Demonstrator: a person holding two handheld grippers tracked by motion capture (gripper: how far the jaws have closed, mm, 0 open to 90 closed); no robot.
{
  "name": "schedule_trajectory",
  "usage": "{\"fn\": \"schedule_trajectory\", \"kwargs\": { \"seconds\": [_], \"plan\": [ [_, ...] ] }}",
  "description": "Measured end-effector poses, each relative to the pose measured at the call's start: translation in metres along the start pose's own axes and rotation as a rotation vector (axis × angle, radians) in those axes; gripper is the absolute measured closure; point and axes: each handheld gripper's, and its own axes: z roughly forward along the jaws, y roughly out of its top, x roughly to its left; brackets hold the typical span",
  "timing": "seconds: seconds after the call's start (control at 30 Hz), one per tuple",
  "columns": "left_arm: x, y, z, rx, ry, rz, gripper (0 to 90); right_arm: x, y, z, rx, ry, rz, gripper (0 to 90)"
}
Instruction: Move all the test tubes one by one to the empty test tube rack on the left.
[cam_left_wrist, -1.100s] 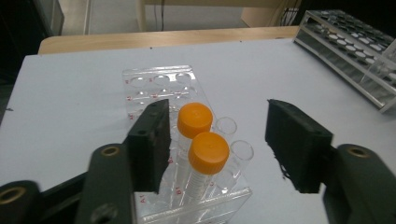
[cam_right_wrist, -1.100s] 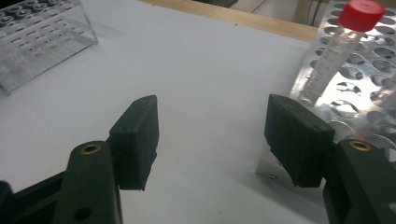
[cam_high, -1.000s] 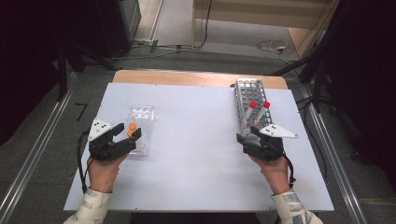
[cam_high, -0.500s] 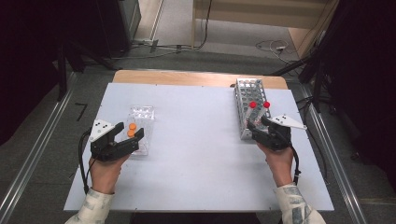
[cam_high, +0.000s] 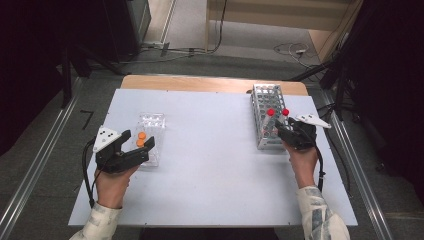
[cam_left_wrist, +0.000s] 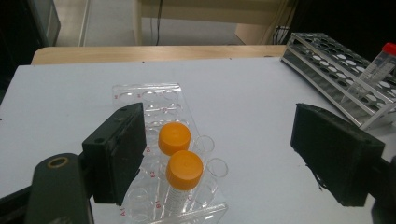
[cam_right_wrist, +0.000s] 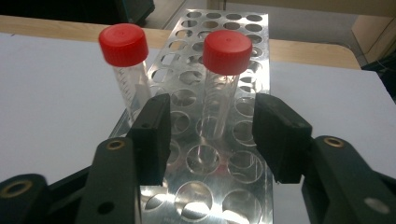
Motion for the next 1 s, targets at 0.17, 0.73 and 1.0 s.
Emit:
{"fn": "schedule_trajectory", "kwargs": {
  "seconds": [0.17, 0.73, 1.0],
  "plan": [
    [0.002, -0.001, 0.003, 0.007, 0.000, 0.005, 18.4, -0.001, 0.000, 0.015, 0.002, -0.007, -0.005, 53.2],
    [0.000, -0.003, 0.005, 0.020, -0.003, 0.011, 18.5, 0.000, 0.004, 0.022, 0.015, -0.006, -0.008, 70.9],
    [0.001, -0.002, 0.003, 0.013, -0.004, 0.012, 18.5, -0.002, 0.018, 0.004, -0.053, 0.004, 0.004, 71.0]
  ]
}}
